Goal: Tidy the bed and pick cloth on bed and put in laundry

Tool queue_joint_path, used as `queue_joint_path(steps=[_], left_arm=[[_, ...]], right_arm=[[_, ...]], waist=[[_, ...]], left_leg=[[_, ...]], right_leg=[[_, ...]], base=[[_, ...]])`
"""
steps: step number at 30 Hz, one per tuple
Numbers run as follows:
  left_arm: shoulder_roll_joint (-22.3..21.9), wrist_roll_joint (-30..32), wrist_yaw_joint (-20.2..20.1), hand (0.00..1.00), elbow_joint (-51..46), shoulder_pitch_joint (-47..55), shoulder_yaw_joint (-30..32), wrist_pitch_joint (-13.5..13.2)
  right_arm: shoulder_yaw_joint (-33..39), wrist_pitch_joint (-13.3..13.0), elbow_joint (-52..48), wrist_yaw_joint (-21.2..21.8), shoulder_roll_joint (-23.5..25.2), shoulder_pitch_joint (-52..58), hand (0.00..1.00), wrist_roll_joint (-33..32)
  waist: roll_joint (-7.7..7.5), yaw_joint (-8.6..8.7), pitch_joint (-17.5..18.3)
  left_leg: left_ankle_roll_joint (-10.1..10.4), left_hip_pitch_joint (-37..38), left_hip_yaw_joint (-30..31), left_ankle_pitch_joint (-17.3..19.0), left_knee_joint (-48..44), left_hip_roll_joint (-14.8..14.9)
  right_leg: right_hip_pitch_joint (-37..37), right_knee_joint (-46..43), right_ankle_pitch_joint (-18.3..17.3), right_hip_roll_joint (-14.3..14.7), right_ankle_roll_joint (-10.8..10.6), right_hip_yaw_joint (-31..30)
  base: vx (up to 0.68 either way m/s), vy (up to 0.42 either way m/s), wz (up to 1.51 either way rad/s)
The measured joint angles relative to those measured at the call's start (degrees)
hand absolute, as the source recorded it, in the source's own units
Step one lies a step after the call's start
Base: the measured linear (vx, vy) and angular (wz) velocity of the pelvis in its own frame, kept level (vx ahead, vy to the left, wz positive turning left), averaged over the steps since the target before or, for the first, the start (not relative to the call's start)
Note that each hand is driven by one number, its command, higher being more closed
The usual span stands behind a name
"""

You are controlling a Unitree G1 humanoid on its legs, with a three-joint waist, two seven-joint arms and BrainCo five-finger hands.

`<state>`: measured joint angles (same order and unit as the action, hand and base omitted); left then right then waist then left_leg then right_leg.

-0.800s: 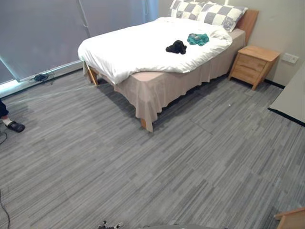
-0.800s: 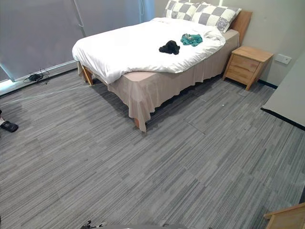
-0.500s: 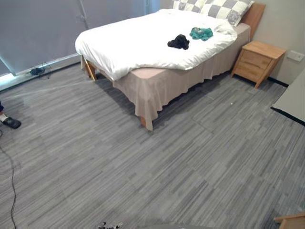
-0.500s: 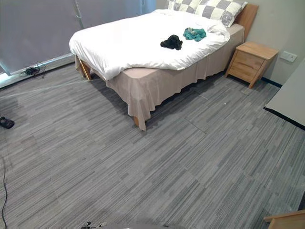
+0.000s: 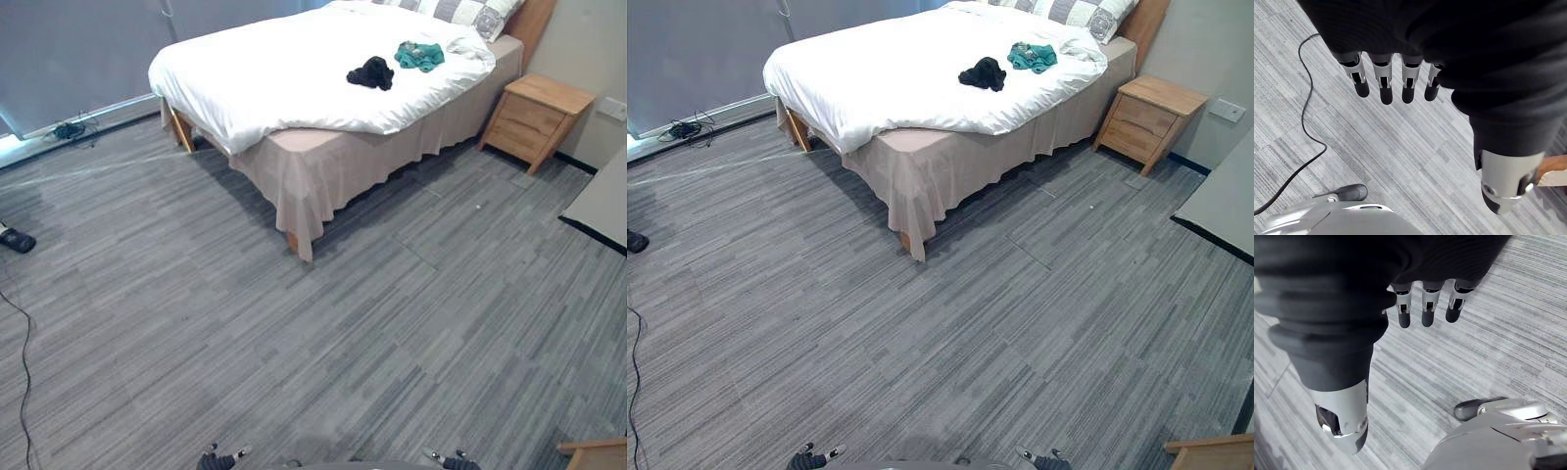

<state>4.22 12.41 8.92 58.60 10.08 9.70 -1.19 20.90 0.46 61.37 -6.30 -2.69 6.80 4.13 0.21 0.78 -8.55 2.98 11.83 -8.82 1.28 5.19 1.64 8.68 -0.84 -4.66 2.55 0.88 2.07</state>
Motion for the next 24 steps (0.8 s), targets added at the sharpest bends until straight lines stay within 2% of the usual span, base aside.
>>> queue_joint_path(steps=[5, 13, 16, 18, 19, 20, 21, 22, 23, 24], left_arm=[[0.03, 0.0, -0.01, 0.0, 0.03, 0.02, -0.03, -0.02], [0.07, -0.02, -0.05, 0.0, 0.21, -0.28, -0.12, -0.04], [0.21, -0.21, -0.06, 0.0, 0.35, -1.29, -0.13, 0.01], [0.38, -0.46, -0.06, 0.0, 0.42, -1.59, -0.25, 0.01], [0.39, -0.49, -0.06, 0.0, 0.48, -1.74, -0.67, 0.03], [0.5, -0.5, -0.08, 0.0, 0.54, -1.75, -0.77, 0.04], [0.54, -0.51, -0.08, 0.0, 0.61, -1.94, -0.85, 0.08], [0.53, -0.54, -0.07, 0.0, 0.62, -2.55, -0.83, 0.1], [0.48, -0.56, -0.09, 0.0, 0.7, -2.91, -0.78, 0.12], [0.46, -0.57, -0.09, 0.0, 0.81, -3.19, -0.75, 0.13]], right_arm=[[-0.11, 0.01, 0.02, 0.01, -0.01, 0.04, 0.0, 0.0], [-0.14, 0.07, -0.03, 0.02, -0.04, -0.23, 0.0, 0.07], [-0.1, 0.17, -0.08, -0.01, -0.11, -1.1, 0.0, 0.09], [0.01, 0.14, -0.75, 0.14, -0.03, -1.37, 0.0, 0.31], [0.11, 0.13, -1.31, 0.22, 0.0, -1.32, 0.0, 0.43], [0.12, 0.13, -1.61, 0.24, -0.23, -1.47, 0.0, 0.5], [0.2, 0.11, -1.98, 0.26, -0.19, -1.45, 0.0, 0.51], [0.39, 0.15, -1.94, 0.26, -0.08, -1.22, 0.0, 0.49], [0.7, 0.13, -1.89, 0.3, -0.1, -0.92, 0.0, 0.48], [0.73, 0.14, -1.85, 0.29, -0.12, -0.73, 0.0, 0.44]], waist=[[-0.01, -0.07, 0.0], [0.13, -0.09, -0.18], [0.08, -0.21, -0.78], [0.08, -0.1, -2.03], [0.18, -0.1, -2.66], [0.82, 0.21, -3.05], [0.71, 0.76, -3.07], [0.11, 1.65, -3.46], [0.87, 1.76, -3.24], [0.91, 1.85, -3.29]], left_leg=[[-0.07, -0.74, -1.15, 0.02, 0.02, 0.39], [-0.31, -2.25, -2.78, 0.21, 0.07, 1.05], [-0.47, -4.03, -4.61, 0.71, -0.29, 1.12], [-1.28, -2.59, -5.63, 3.47, -1.51, 0.76], [-1.5, -1.53, -5.95, 4.67, -1.7, 0.66], [-1.86, -0.79, -5.96, 5.09, -1.76, 0.68], [-2.27, -0.07, -5.87, 5.42, -1.92, 0.66], [-2.17, 0.95, -5.18, 6.06, -2.17, 0.86], [-1.86, 1.26, -4.84, 6.7, -2.5, 1.62], [-1.41, 1.18, -4.66, 7.32, -3.11, 2.4]], right_leg=[[-0.8, 0.63, 0.7, 0.48, 1.04, -0.92], [-2.96, 0.56, 0.92, 1.35, 1.13, -2.4], [-8.52, -7.34, -2.64, 1.43, 0.31, -3.64], [-12.75, -19.48, -7.49, 0.26, -6.03, -2.16], [-16.46, -29.37, -7.85, -0.62, -7.67, -0.18], [-18.95, -34.29, -8.14, -1.45, -8.42, 1.11], [-20.78, -38.58, -8.51, -2.88, -7.82, 2.95], [-23.38, -43.5, -10.15, -5.98, -5.85, 5.95], [-25.61, -43.11, -11.28, -8.06, -5.3, 7.67], [-26.53, -40.82, -11.28, -8.75, -5.33, 8.32]], base=[[-0.04, -0.037, -0.1], [0.01, -0.042, -0.12], [0.04, -0.026, -0.29], [0.02, -0.031, -0.35], [-0.02, -0.025, -0.26], [0.0, 0.0, 0.0], [0.1, 0.008, 0.27], [0.18, 0.021, 0.28], [0.18, 0.014, 0.24], [0.24, -0.051, 0.19]])
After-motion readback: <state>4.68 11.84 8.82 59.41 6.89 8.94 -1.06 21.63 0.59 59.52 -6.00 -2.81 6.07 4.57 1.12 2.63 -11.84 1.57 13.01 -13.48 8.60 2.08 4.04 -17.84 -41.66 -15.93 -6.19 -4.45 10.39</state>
